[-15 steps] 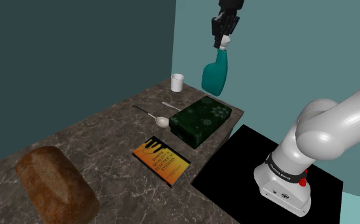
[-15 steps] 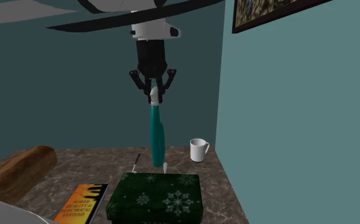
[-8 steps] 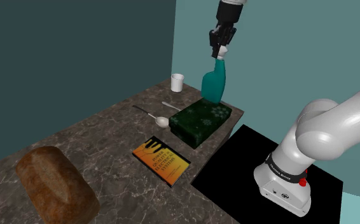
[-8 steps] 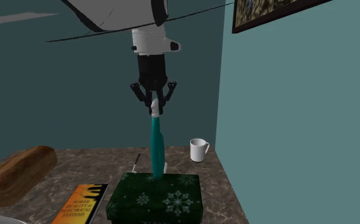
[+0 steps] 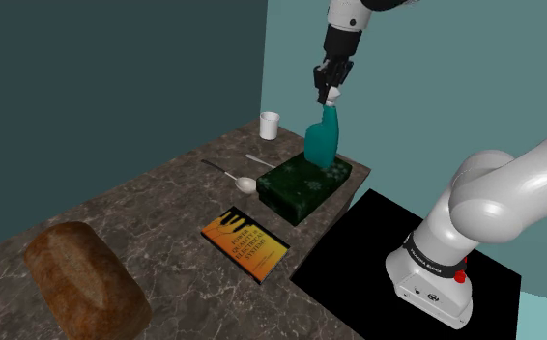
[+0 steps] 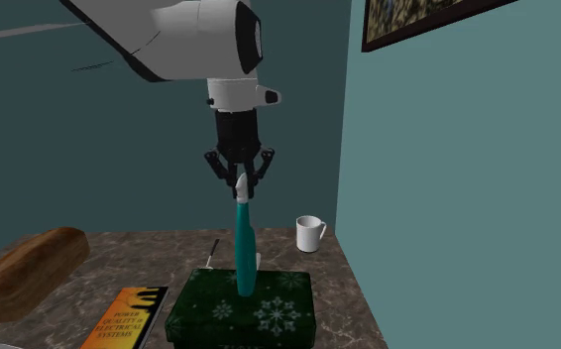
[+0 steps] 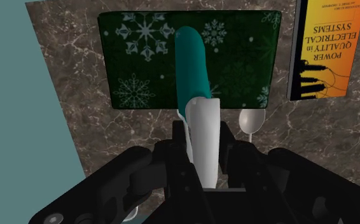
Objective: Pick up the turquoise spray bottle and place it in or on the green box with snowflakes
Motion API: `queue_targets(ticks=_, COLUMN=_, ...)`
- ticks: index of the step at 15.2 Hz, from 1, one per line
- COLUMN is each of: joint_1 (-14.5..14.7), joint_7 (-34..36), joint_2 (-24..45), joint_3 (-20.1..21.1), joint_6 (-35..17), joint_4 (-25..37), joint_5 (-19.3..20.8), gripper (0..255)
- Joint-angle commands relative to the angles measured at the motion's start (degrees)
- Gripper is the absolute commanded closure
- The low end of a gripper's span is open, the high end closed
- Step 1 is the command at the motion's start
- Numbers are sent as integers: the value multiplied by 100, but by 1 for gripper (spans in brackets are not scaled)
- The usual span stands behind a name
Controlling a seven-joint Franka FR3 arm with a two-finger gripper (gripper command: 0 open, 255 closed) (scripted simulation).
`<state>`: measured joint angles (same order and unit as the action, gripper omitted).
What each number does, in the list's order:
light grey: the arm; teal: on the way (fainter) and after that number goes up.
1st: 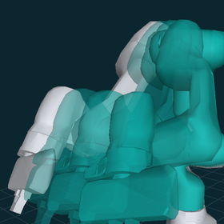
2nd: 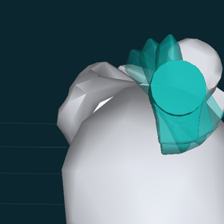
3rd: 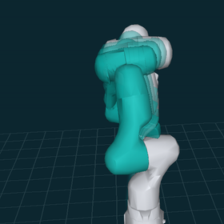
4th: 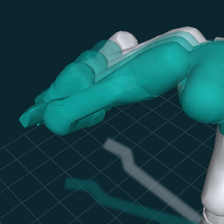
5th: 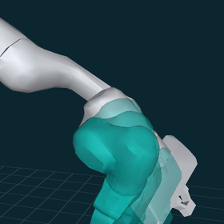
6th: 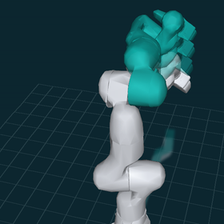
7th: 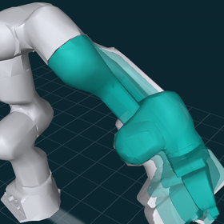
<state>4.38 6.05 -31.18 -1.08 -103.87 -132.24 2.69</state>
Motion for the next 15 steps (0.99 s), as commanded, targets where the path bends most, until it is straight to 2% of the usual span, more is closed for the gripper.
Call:
queue_targets(ticks=1, joint_1=-5, joint_7=-5, joint_2=0, joint_3=-11, joint_6=-161, joint_4=-157, joint_5=7, gripper=255)
queue_targets(ticks=5, joint_1=-7, joint_7=5, joint_2=14, joint_3=-15, joint_6=-470, joint_4=-452, joint_5=14, gripper=255)
queue_targets(ticks=13, joint_1=-7, joint_7=5, joint_2=14, joint_3=-15, joint_6=-470, joint_4=-452, joint_5=14, gripper=255)
queue_targets(ticks=14, joint_1=-7, joint_7=5, joint_2=14, joint_3=-15, joint_6=-470, joint_4=-452, joint_5=14, gripper=0)
queue_targets(ticks=15, joint_1=-7, joint_7=5, joint_2=14, joint_3=-15, joint_6=-470, joint_4=-452, joint_5=14, gripper=0)
